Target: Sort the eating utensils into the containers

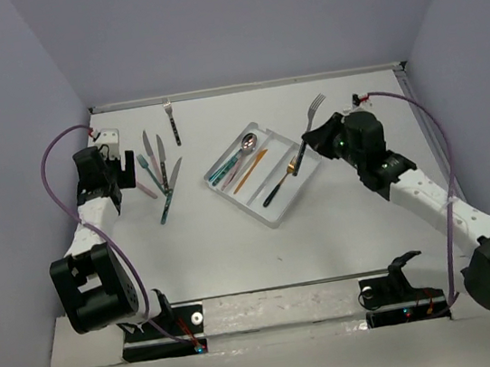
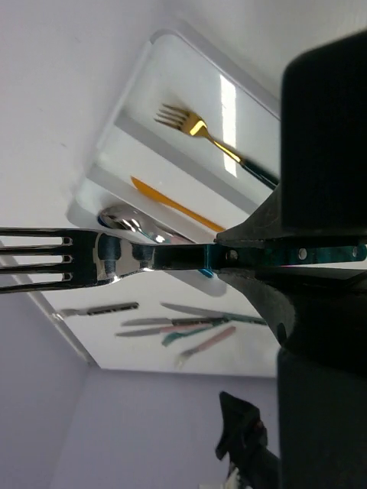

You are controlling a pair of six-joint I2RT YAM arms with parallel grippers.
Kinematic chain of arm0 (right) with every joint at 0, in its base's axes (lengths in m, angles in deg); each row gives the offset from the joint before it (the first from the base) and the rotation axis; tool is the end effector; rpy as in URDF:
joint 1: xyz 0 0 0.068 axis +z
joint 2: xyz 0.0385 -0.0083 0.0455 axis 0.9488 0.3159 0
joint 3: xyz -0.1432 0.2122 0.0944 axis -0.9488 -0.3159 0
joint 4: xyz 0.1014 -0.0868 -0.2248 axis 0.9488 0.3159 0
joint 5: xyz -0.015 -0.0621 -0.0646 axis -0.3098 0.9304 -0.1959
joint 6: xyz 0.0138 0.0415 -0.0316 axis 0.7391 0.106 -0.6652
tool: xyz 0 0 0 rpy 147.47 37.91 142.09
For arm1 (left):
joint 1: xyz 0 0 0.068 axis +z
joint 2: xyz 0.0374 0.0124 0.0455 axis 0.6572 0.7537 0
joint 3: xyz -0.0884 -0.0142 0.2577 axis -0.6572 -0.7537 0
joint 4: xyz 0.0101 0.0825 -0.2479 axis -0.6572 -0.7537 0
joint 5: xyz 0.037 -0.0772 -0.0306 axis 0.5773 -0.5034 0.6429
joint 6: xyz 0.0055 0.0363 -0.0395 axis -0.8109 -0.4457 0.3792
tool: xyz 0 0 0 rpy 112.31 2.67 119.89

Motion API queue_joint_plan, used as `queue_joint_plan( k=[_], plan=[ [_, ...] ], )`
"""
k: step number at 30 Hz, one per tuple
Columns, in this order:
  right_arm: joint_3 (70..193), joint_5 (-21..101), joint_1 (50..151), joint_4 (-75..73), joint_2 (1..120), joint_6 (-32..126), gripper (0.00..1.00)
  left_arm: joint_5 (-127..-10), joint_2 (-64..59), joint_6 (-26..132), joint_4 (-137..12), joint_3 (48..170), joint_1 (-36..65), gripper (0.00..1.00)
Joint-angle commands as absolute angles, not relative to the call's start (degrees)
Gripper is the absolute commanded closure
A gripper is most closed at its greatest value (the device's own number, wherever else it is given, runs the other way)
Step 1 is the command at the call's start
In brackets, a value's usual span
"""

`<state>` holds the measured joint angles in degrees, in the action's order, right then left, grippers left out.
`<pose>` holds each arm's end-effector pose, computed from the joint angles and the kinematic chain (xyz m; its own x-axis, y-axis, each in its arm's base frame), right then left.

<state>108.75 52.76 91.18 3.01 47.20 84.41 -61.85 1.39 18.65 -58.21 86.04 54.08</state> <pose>0.2617 0.0896 0.3143 -0.4066 0.5925 -0.6954 0.0479 0.7739 0.6315 0.3042 0.0693 0.2593 -0.4366 0.2914 -0.8511 -0.0369 0.9395 0.3406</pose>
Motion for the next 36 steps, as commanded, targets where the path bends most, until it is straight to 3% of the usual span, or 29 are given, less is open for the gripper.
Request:
queue_joint_plan(
  k=[1,6,16,27,36],
  plan=[
    [100.0,56.0,96.6,-9.2,48.7,105.1,1.0,-62.4,-0.6,18.4,-56.4,85.3,54.5,0.01],
    [100.3,57.8,102.7,-11.4,54.7,106.8,1.0,-62.3,-1.1,18.3,-56.3,85.0,54.5,0.01],
    [95.4,56.9,103.2,-12.1,62.5,117.6,1.0,-62.3,-1.1,18.0,-56.1,84.6,54.4,0.01],
    [99.3,52.2,102.6,-12.0,65.5,108.8,0.61,-62.1,-1.3,17.2,-55.5,84.0,54.4,0.01],
    [109.9,51.0,99.2,-2.4,56.0,83.5,0.49,-62.2,-1.9,17.0,-55.1,83.5,54.5,0.01]
  ],
)
